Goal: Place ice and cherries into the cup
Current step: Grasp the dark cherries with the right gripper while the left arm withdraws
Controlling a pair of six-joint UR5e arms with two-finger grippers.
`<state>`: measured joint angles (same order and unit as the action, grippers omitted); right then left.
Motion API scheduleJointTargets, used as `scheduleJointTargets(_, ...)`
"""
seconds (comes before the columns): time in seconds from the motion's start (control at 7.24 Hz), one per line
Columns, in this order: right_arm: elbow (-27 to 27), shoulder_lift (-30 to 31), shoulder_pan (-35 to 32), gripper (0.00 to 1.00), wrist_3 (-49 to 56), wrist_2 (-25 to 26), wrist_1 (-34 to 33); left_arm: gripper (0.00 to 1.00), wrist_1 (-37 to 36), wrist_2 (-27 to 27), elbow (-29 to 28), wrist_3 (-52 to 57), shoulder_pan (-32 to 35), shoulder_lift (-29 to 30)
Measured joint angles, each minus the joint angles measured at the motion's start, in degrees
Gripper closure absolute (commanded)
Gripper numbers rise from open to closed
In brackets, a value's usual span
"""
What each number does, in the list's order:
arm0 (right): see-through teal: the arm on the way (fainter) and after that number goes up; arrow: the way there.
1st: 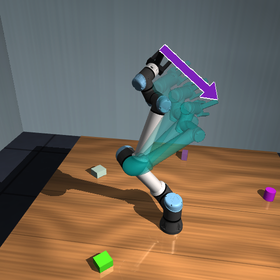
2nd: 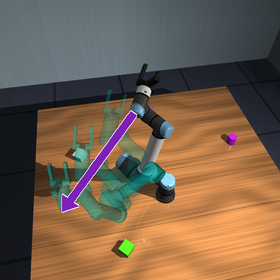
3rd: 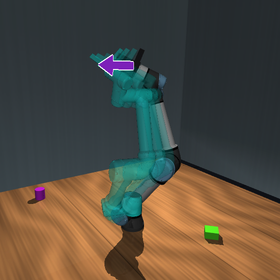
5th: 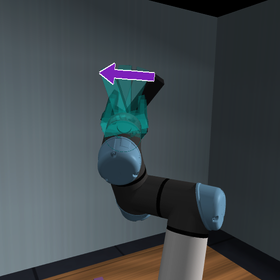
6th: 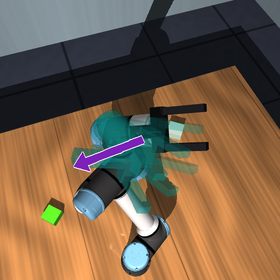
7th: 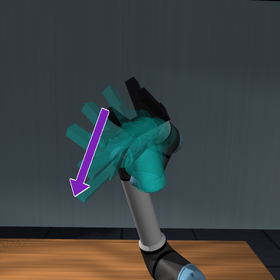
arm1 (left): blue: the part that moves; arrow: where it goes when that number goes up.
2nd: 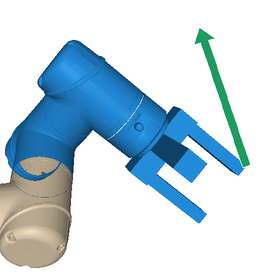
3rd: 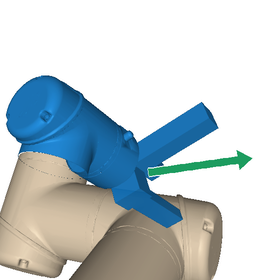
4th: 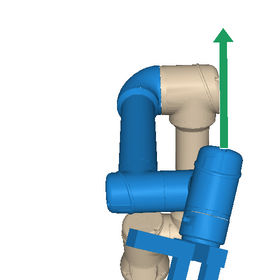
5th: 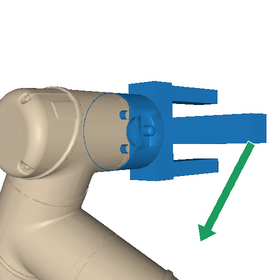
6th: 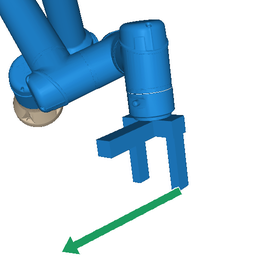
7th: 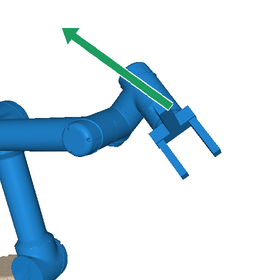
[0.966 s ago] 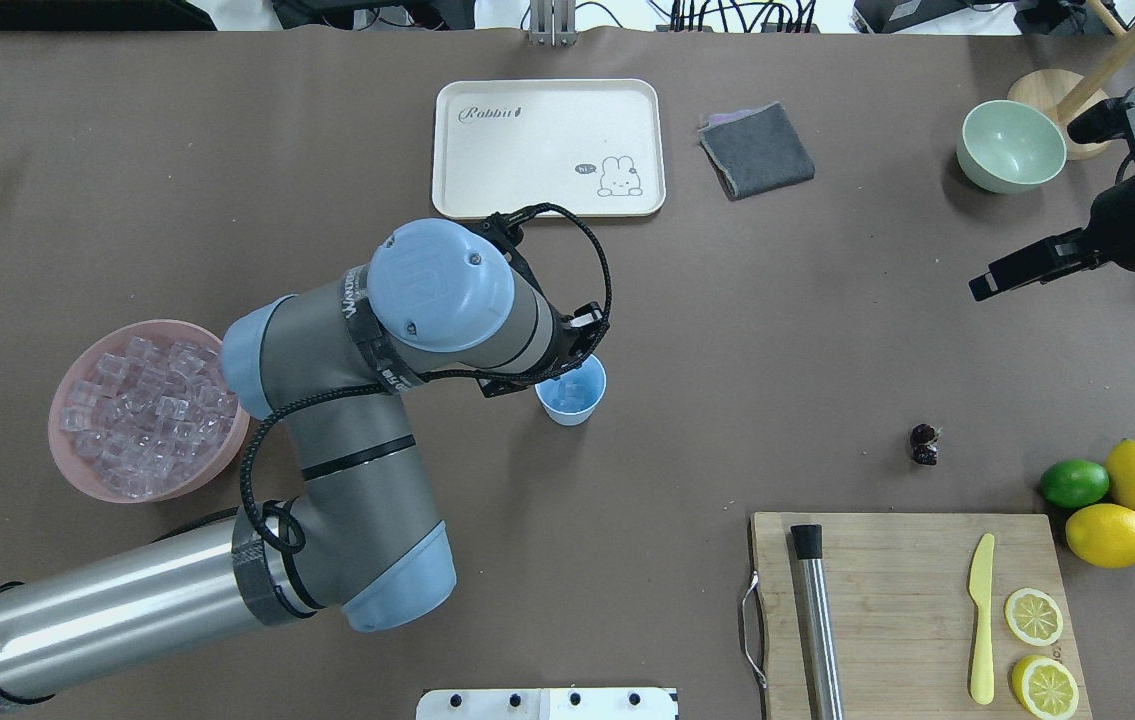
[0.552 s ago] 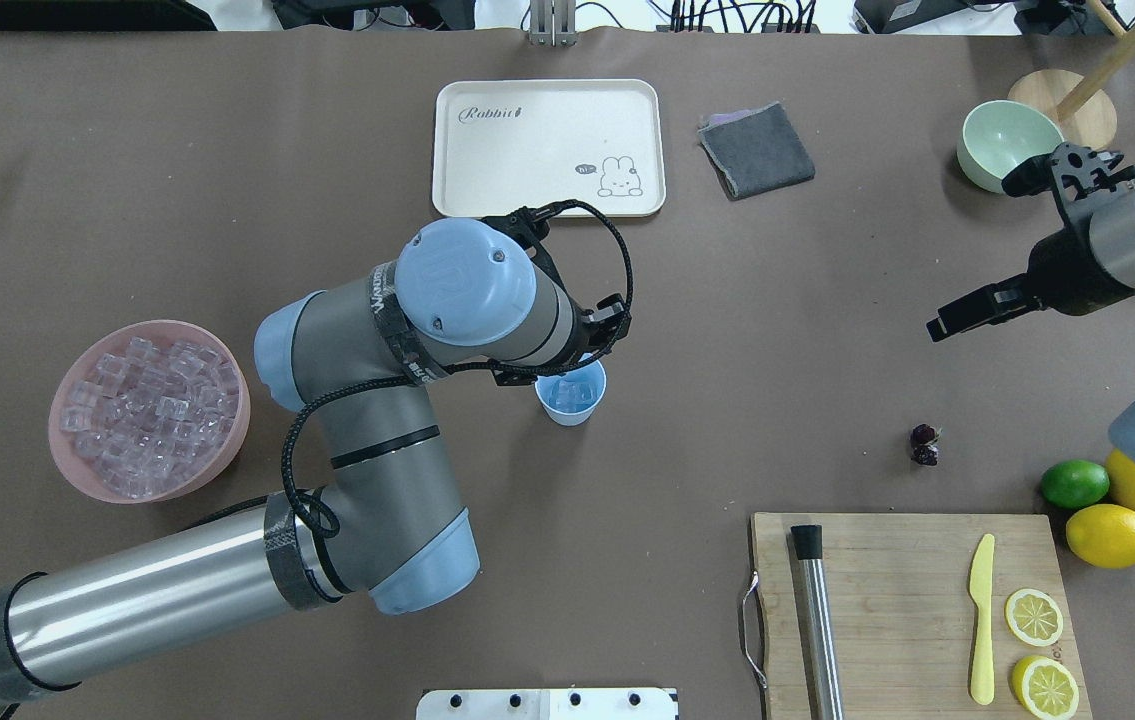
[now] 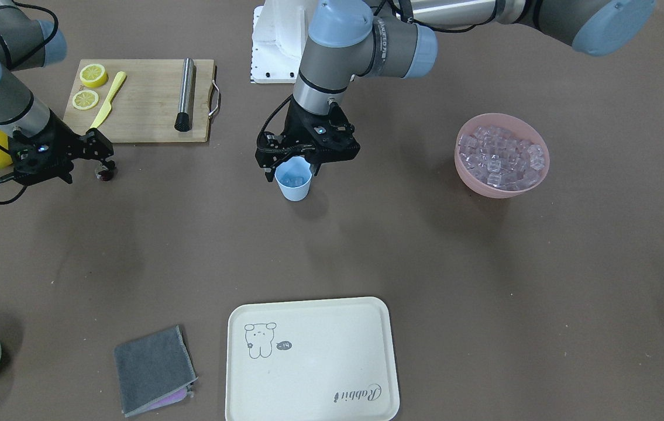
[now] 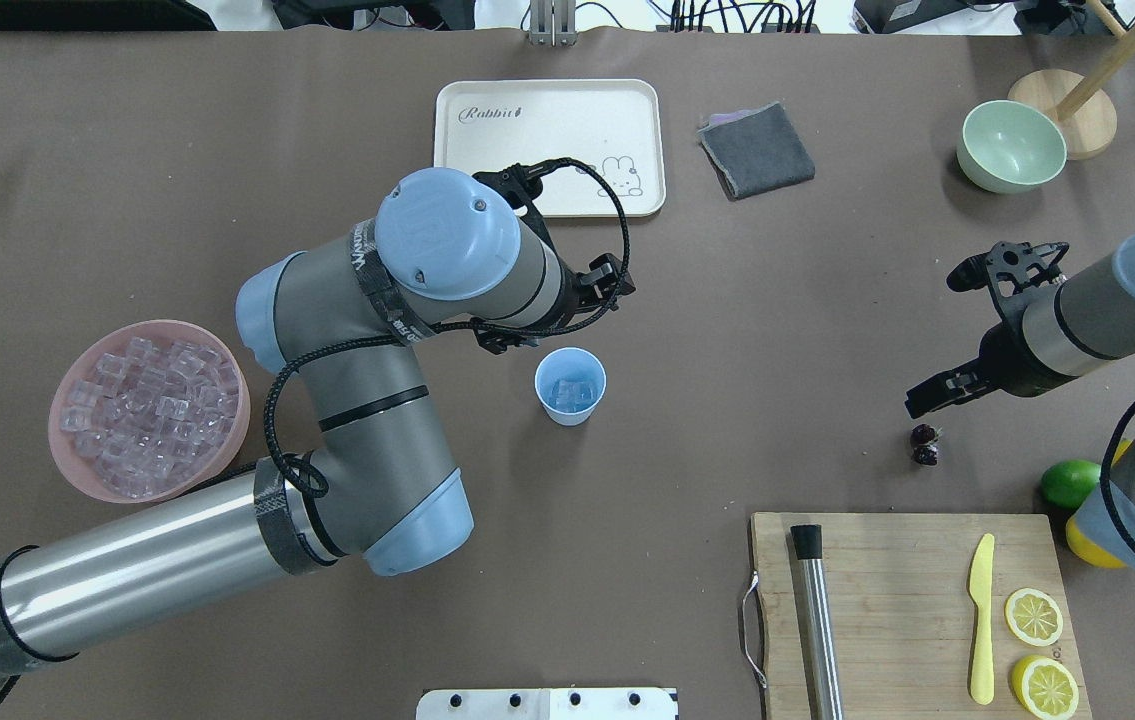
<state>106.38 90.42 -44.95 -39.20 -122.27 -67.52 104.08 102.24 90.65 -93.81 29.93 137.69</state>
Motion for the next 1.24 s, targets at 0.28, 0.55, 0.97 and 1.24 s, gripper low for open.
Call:
scheduleJointTargets(0.28, -0.15, 0.33, 1.62, 0.39, -0.55, 1.31, 0.01, 0.04, -0.02, 0.19, 0.08, 0.03, 0.26, 0.02)
scheduleJointTargets(0.55, -0.09, 0.79, 2.17, 0.55, -0.63, 1.47, 0.01, 0.04, -0.02, 0.30, 0.08, -0.04, 0.43, -0.04)
scheduleJointTargets(0.97, -0.06, 1.40, 2.71, 1.00, -0.62, 1.54, 0.02, 0.07, -0.43, 0.29, 0.21, -0.20, 0.50, -0.08)
scheduleJointTargets(1.24, 0.14, 1.69, 2.82, 1.00, -0.56, 1.43, 0.02, 0.08, -1.06, 1.79, 0.32, 0.69, 2.34, -0.31)
